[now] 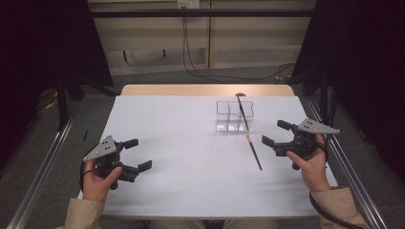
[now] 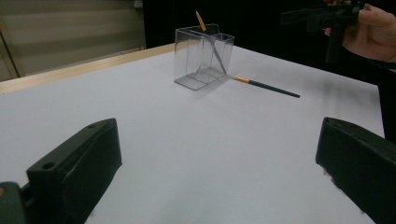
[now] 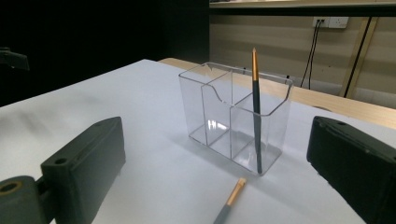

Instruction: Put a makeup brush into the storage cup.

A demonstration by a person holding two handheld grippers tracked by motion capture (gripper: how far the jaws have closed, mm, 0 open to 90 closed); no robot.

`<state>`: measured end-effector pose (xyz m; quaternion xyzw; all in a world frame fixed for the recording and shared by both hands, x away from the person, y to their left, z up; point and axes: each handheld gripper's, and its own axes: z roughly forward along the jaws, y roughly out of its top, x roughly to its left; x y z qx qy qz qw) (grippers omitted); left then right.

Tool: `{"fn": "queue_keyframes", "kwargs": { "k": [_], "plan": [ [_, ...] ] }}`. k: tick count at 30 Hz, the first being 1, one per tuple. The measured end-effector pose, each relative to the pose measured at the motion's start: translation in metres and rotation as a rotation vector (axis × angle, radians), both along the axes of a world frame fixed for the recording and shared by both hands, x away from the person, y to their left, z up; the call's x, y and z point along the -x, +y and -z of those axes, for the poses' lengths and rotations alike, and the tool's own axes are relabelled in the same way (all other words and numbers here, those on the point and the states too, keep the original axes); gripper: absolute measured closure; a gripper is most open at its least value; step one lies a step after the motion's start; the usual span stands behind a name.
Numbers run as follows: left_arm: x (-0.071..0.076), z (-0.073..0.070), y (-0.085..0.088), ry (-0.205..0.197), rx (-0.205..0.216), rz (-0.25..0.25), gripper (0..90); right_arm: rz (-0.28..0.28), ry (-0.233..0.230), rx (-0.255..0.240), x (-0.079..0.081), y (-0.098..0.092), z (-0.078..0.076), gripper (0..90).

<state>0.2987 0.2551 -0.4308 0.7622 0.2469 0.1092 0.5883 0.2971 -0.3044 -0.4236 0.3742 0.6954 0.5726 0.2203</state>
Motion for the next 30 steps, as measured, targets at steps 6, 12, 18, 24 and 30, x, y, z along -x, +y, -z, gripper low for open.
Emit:
{"fn": "queue_keyframes", "kwargs": {
  "k": [6, 12, 18, 24, 30],
  "plan": [
    [0.0, 0.001, 0.0, -0.002, 0.001, 0.002, 0.2, -0.003, 0.013, 0.018, 0.01, -0.005, 0.005, 4.2],
    [-0.001, 0.002, 0.002, 0.0, 0.004, -0.011, 0.2, -0.003, 0.018, 0.015, 0.018, -0.01, 0.006, 4.4],
    [0.0, 0.001, 0.003, -0.001, 0.002, -0.012, 0.2, -0.008, 0.029, 0.025, 0.024, -0.011, 0.009, 4.3],
    [-0.001, 0.001, 0.002, -0.001, 0.006, -0.013, 0.2, -0.016, 0.028, 0.036, 0.03, -0.012, 0.009, 4.5],
    [-0.003, 0.001, 0.001, -0.004, 0.003, -0.009, 0.2, -0.009, 0.031, 0.035, 0.036, -0.016, 0.008, 4.3]
  ]
}}
